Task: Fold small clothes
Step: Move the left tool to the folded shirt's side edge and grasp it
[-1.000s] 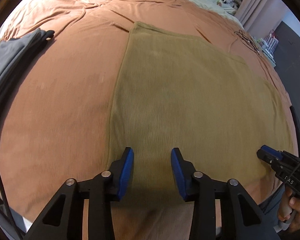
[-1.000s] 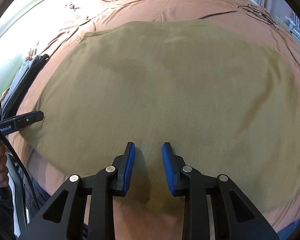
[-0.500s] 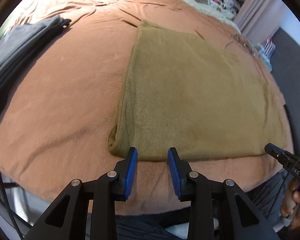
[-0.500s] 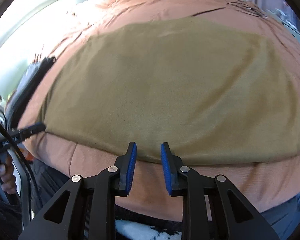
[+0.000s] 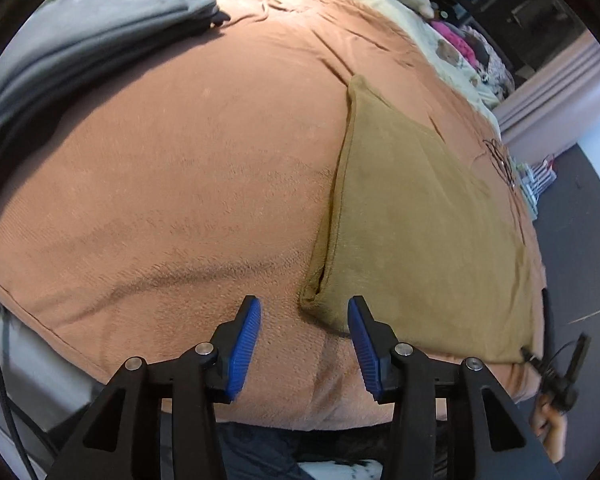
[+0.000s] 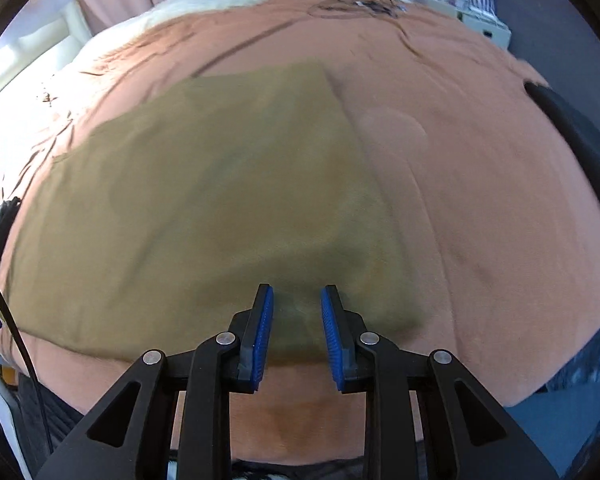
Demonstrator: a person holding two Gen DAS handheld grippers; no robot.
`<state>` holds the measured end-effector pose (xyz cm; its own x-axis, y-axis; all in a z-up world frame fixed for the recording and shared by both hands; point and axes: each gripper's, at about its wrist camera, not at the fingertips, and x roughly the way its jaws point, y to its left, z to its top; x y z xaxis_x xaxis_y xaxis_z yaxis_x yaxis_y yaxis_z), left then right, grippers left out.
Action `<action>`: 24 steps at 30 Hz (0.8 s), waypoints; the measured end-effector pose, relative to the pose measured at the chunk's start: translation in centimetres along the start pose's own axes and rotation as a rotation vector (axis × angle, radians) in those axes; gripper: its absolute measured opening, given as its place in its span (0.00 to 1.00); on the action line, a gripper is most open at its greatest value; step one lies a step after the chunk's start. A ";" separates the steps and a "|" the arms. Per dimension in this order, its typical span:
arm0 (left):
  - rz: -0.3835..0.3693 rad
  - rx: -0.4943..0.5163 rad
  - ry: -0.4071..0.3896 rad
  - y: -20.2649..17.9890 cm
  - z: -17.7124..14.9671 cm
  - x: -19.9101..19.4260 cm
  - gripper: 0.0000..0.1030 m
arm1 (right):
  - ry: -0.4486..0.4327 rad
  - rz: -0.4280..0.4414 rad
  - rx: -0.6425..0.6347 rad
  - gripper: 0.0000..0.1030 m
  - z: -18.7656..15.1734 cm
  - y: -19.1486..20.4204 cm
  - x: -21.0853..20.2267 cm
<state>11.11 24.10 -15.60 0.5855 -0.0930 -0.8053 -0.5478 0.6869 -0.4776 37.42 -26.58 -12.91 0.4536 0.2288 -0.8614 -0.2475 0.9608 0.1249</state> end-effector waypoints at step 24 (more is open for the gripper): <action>-0.207 -0.125 -0.005 1.1 -0.5 1.9 0.46 | -0.031 0.143 -0.036 0.17 -1.6 4.8 -3.8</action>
<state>11.35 24.32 -17.82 0.6956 -0.2185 -0.6844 -0.4854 0.5594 -0.6719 33.19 -23.09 -9.84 0.4377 0.3685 -0.8202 -0.3421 0.9118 0.2271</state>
